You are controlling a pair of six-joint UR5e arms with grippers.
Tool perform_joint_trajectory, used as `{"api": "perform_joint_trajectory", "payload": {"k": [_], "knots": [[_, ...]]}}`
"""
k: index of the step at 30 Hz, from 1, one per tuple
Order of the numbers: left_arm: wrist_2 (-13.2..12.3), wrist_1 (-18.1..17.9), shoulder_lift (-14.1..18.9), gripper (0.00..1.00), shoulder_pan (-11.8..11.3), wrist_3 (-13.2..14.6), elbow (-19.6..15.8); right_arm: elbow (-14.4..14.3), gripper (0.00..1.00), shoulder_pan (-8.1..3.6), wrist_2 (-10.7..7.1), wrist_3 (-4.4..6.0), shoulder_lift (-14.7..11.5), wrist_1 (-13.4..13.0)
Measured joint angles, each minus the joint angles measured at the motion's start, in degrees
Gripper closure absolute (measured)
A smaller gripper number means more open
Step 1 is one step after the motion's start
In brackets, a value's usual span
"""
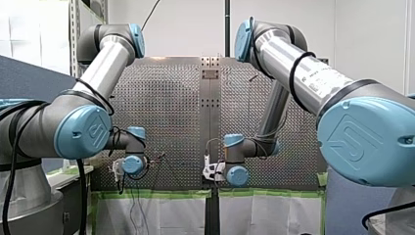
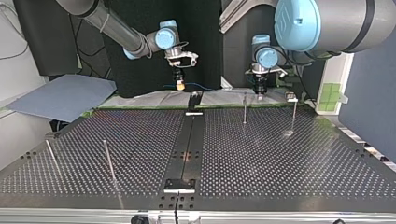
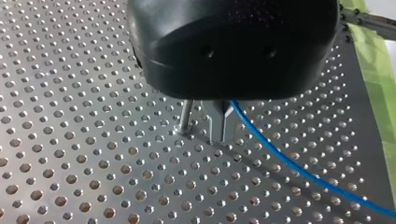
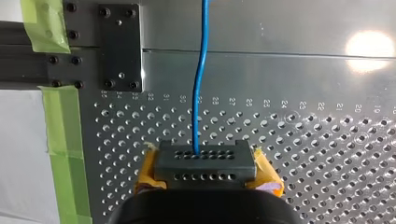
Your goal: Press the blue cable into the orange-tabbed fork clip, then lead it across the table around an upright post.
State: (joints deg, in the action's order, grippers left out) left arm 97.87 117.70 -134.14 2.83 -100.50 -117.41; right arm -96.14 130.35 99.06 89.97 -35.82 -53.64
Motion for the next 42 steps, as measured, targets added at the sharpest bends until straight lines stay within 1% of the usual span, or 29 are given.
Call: {"api": "perform_joint_trajectory", "payload": {"k": [4,8,11,18,22,29,35,42], "knots": [[0.00,1.04,-0.01,1.00,0.01,-0.16,0.90,1.01,1.00,-0.21,0.05,-0.81,0.00,1.24],[0.01,1.88,-0.01,1.00,-0.07,-0.71,1.65,2.33,1.00,-0.41,0.17,-1.82,0.00,3.14],[-0.08,2.07,-0.01,1.00,-0.19,-1.16,1.81,2.63,1.00,-0.46,0.31,-2.06,0.04,3.57],[-0.36,2.38,-0.07,1.00,-0.27,-1.50,2.10,3.30,1.00,-0.49,0.08,-2.08,0.11,1.63],[-0.43,2.58,-0.08,1.00,-0.28,-1.53,2.25,4.54,1.00,-0.39,-0.07,-2.06,0.87,1.63],[-0.48,2.70,-0.10,1.00,-0.33,-1.55,2.55,8.00,1.00,0.21,0.01,-2.14,3.98,4.74],[-0.47,3.56,-0.14,1.00,-0.47,-1.73,3.10,10.92,1.00,0.42,-0.09,-2.07,4.77,7.42],[-0.30,4.15,-0.16,1.00,-0.83,-1.92,3.18,14.15,1.00,0.11,-0.07,-1.70,7.39,9.62]]}}
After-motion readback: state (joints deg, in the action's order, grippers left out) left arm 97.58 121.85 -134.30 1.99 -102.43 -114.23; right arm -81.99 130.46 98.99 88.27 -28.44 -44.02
